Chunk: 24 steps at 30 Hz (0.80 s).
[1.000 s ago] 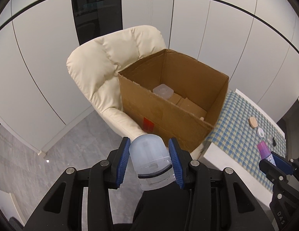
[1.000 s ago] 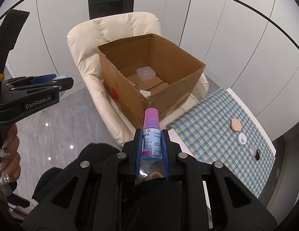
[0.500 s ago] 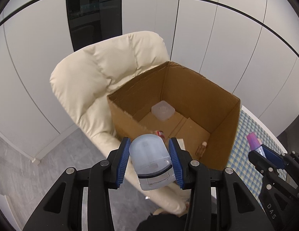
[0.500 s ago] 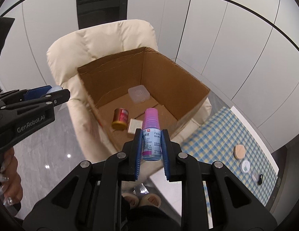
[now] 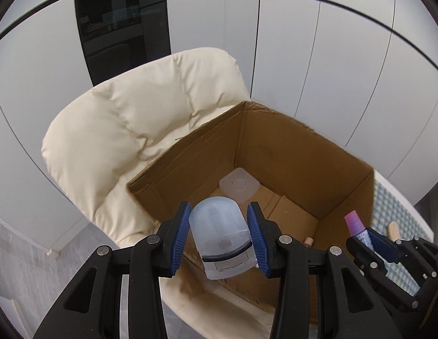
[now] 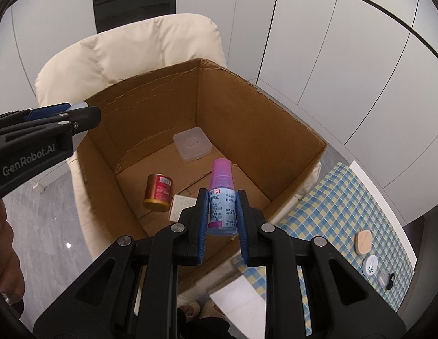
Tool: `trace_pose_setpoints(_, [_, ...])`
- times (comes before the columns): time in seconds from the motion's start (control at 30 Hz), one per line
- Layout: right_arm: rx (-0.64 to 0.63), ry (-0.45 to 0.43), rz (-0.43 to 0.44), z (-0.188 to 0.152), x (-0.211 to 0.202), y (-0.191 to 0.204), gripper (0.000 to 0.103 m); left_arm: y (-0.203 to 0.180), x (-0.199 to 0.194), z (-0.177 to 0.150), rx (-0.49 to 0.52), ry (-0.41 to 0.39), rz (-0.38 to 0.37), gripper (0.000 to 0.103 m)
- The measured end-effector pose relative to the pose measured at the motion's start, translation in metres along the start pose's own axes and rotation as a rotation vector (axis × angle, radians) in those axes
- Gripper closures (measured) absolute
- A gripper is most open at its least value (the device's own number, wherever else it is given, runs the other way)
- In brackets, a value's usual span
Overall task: Organize objects
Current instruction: 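Open the left tool over the box dropping the case while the right tool drops the bottle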
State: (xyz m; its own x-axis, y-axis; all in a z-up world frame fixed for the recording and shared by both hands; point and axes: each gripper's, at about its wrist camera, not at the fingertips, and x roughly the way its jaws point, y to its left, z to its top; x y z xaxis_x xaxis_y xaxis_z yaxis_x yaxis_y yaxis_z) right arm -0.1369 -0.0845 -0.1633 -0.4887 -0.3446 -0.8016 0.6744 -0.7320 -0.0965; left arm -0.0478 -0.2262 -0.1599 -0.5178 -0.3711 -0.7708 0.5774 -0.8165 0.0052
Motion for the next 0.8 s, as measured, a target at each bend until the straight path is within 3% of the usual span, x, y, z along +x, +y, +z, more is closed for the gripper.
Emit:
trace_pose_setpoints(0.23, [0.025,0.011,0.01,0.005,0.023,-0.009,0.083,-0.006,0.026,0.002,0.003,0.031,0.004,0.061])
trace_pose_setpoints(0.3, [0.047,0.032,0.035,0.006,0.028,-0.011,0.082,-0.005,0.031,0.002,-0.004,0.046,-0.029,0.052])
trace_pose_setpoints(0.33, [0.072,0.045,0.065,0.006,0.031,-0.013,0.065,-0.004,0.032,0.001,-0.012,0.057,-0.045,0.035])
trace_pose_setpoints(0.37, [0.097,0.058,0.085,0.007,0.033,-0.015,0.032,-0.003,0.032,0.001,-0.022,0.058,-0.053,0.021])
trace_pose_setpoints(0.43, [0.104,0.046,0.057,0.007,0.032,-0.014,0.008,-0.001,0.028,0.0,-0.025,0.037,-0.05,0.004])
trace_pose_setpoints(0.53, [0.061,0.018,0.001,0.01,0.027,-0.008,0.007,-0.002,0.024,0.001,0.008,0.016,-0.05,0.001])
trace_pose_setpoints(0.8, [0.063,0.025,0.0,0.015,0.024,-0.002,0.007,0.001,0.022,0.001,0.002,0.025,-0.041,0.0])
